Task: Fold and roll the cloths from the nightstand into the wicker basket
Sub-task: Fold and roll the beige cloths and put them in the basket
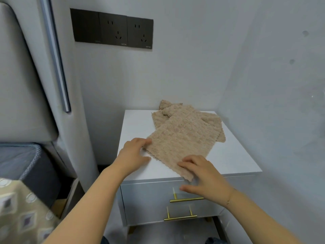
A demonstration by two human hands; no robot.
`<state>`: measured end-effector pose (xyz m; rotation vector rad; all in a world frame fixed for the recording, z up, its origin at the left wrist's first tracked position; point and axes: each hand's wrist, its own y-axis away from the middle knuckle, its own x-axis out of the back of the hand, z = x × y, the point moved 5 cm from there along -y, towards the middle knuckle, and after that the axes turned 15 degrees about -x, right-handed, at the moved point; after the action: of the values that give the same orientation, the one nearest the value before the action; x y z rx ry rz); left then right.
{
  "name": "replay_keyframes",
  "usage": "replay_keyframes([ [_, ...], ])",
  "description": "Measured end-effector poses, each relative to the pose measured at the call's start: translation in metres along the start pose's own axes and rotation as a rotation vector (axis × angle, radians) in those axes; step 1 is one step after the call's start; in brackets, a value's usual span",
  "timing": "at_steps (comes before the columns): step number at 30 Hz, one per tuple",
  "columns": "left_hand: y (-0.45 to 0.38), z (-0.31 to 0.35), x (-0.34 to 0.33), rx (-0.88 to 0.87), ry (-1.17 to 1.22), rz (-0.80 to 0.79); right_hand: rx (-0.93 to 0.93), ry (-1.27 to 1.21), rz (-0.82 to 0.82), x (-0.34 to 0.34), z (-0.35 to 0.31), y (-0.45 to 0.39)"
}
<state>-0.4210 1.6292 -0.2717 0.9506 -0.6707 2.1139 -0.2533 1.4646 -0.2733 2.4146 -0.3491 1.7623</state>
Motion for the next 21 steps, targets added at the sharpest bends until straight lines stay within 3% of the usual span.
replay_keyframes([
  [3, -0.007, -0.003, -0.003, 0.015, -0.074, 0.082, 0.045, -0.007, 0.121, 0.001, 0.001, -0.001],
  [7, -0.011, 0.002, 0.000, 0.024, -0.025, 0.161, -0.051, -0.175, 0.244, 0.024, 0.008, 0.006],
  [10, -0.014, 0.005, 0.007, 0.055, 0.074, 0.213, -0.190, -0.554, 0.358, 0.050, 0.016, 0.013],
  [15, -0.023, 0.034, 0.028, 0.110, 0.792, 0.359, -0.328, -1.023, 0.382, 0.086, 0.018, -0.001],
  [18, -0.026, 0.054, 0.041, 0.085, 1.072, 0.469, -0.313, -1.189, 0.380, 0.111, 0.014, -0.017],
  [21, -0.027, 0.065, 0.045, 0.169, 1.296, 0.520, -0.274, -1.271, 0.350, 0.130, 0.011, -0.034],
])
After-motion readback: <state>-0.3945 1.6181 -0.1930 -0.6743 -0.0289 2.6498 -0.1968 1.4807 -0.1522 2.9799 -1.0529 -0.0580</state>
